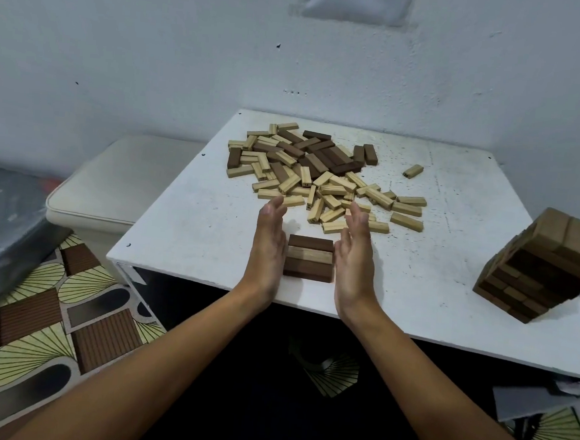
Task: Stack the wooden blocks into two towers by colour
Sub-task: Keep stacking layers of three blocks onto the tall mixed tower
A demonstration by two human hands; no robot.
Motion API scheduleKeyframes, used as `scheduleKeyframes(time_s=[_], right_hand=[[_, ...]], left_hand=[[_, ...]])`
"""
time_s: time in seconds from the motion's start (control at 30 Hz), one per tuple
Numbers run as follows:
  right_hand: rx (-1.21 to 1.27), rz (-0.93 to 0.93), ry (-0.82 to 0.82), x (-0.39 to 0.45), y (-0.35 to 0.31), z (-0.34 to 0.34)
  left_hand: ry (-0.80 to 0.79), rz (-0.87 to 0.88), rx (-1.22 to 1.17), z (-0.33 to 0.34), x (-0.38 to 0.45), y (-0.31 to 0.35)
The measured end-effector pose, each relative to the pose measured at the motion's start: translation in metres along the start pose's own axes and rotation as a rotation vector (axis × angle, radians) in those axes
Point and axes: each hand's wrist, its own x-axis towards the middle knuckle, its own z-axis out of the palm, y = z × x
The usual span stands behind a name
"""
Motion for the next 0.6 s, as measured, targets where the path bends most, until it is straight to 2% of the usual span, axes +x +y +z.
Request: scheduleKeyframes(time_s=[0.13,0.2,0.3,0.4,0.6], right_hand=[[-0.278,-0.084,-0.070,0.012,-0.009,-0.027],[-0.502,-0.136,-0.213,0.019,-0.014,-0.045],[-0.790,-0.151,-0.452,0.028,-0.018,-0.062],[-0.938,-0.164,-0.558,0.034,-0.017,-0.068],[-1.014,-0.194,-0.563,0.034,-0.014,-0.066]], left_hand=[[-0.066,0.166,0.418,-0.024,0.007,0.007],[-0.190,0.213,0.666,-0.043,0.015,0.010],[-0.390,0.184,0.971,-0.063,0.025,0.014],[-0.487,0.201,1.055,-0.070,0.032,0.015],[-0.490,0.200,1.095,-0.070,0.035,0.012]])
